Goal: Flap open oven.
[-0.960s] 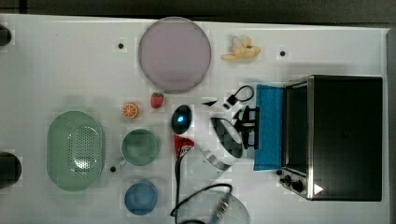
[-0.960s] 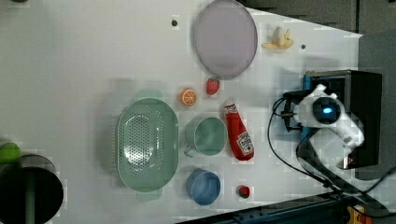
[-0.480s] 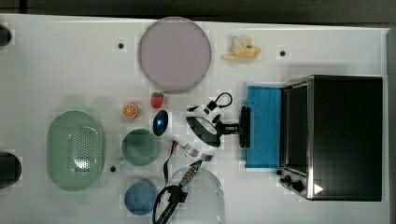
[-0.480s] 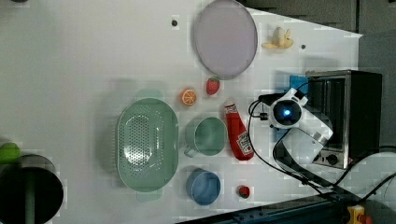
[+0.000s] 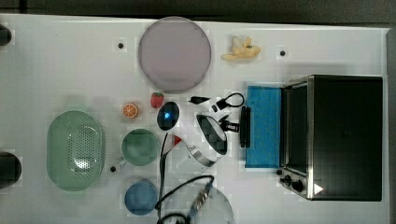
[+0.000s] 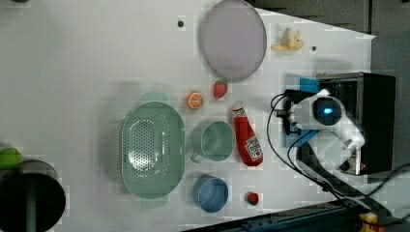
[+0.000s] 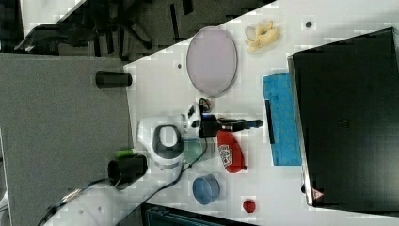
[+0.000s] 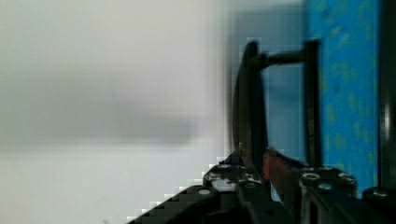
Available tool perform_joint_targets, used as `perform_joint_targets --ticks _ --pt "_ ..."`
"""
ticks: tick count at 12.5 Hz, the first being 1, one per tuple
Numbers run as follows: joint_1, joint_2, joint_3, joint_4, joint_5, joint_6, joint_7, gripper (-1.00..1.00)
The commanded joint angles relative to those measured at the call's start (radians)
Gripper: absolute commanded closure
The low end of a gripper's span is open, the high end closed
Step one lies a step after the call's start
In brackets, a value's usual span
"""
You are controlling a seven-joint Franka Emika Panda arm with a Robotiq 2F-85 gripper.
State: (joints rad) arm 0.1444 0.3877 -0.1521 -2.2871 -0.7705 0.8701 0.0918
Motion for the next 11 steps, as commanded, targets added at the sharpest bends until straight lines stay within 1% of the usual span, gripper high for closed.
perform_joint_targets --ticks 1,2,5,8,9,11 --pt "-0.01 -0.162 -0.001 0.032 0.195 0.0 0.049 0.65" --pt "-0.01 -0.202 0.0 0.031 0.265 -0.015 0.049 0.65" --pt "-0.01 -0.32 0.001 0.032 0.43 -0.092 0.049 0.65" --pt "-0.01 -0.457 -0.003 0.046 0.64 -0.244 0.049 0.65" --pt "-0.011 -0.506 -0.005 0.06 0.689 -0.305 0.049 0.65" --pt "-0.011 -0.589 -0.005 0.119 0.698 -0.398 0.049 0.65"
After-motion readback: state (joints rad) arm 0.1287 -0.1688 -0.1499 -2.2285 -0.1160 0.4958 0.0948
